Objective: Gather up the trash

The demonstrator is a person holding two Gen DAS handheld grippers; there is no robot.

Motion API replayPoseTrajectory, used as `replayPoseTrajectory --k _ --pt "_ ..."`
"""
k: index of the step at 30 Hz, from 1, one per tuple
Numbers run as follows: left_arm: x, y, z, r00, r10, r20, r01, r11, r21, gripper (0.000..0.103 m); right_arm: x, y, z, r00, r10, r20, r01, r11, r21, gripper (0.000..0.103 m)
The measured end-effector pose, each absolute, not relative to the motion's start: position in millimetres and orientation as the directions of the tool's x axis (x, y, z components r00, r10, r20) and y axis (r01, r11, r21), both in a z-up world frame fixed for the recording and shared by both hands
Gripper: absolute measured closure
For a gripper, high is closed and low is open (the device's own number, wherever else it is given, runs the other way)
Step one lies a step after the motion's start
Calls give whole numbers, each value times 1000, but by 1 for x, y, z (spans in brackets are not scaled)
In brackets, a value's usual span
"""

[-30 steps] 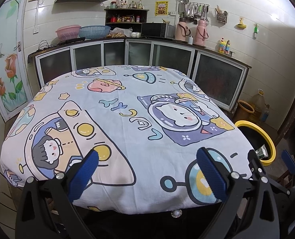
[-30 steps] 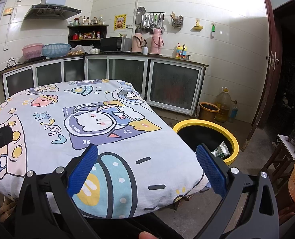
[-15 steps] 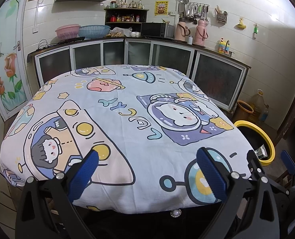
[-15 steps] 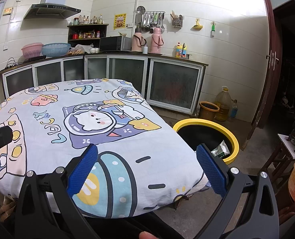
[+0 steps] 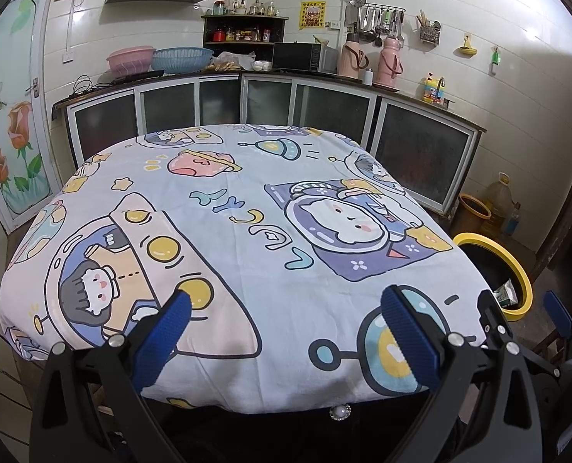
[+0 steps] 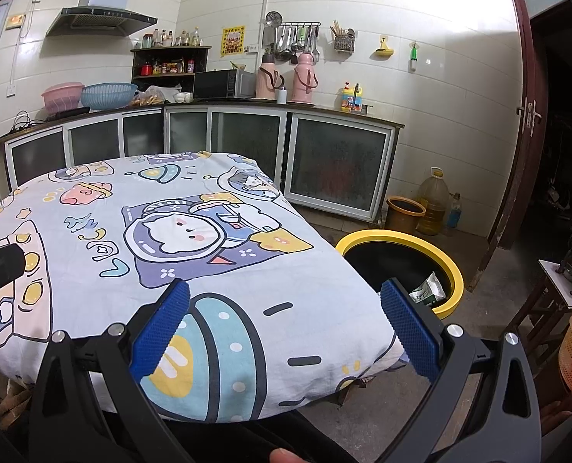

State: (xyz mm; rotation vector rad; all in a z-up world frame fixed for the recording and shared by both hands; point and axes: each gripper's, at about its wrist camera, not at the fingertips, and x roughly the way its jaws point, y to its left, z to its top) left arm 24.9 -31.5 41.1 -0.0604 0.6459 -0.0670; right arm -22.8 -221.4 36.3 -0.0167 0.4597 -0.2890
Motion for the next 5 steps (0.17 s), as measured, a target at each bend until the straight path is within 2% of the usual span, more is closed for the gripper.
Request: replayPoseTrajectory --k 5 --pt "25 -32 41 797 -82 -599 46 996 -75 8 -23 -221 36 856 -278 -436 271 959 -80 8"
